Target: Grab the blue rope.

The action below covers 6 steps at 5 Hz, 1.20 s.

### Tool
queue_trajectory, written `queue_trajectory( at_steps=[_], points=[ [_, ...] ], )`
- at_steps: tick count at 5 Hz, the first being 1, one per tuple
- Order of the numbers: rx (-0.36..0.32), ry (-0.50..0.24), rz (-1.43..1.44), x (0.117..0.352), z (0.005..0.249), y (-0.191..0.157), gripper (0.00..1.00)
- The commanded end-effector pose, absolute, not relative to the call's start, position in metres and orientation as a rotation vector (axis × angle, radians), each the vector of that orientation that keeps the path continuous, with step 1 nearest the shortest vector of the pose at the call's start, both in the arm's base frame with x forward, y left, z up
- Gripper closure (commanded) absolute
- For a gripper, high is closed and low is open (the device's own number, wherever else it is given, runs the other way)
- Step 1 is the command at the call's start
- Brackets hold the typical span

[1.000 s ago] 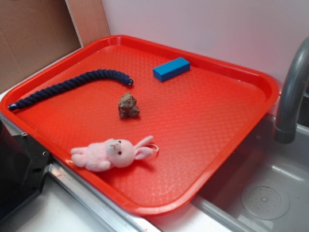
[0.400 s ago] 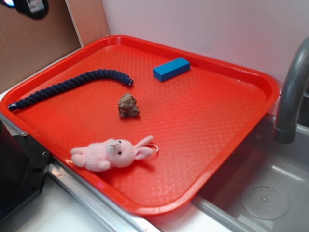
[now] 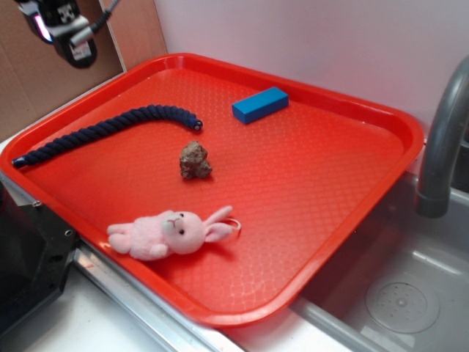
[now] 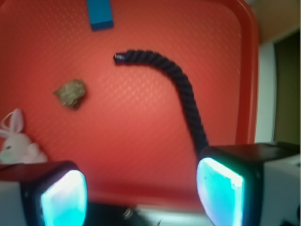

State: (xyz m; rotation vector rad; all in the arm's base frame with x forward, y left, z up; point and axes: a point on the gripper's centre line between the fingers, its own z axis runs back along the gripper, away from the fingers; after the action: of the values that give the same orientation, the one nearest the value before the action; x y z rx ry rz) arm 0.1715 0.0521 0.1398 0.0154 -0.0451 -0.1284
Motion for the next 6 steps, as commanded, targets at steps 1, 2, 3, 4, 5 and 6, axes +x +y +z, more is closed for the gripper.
queue_trajectory(
  at_steps=[1,2,3,4,5,6],
  points=[
    [0.016,-0.023,-0.170,0.204,0.086,0.085,0.00],
    [-0.022,-0.010,-0.155,0.206,0.058,0.094,0.00],
    [-0.016,0.006,-0.166,0.206,0.035,0.097,0.00],
    [-0.042,0.013,-0.154,0.206,0.020,0.102,0.00],
    [-0.046,0.036,-0.158,0.205,0.013,0.099,0.28],
    [-0.050,0.040,-0.161,0.201,0.008,0.100,1.00]
  ],
)
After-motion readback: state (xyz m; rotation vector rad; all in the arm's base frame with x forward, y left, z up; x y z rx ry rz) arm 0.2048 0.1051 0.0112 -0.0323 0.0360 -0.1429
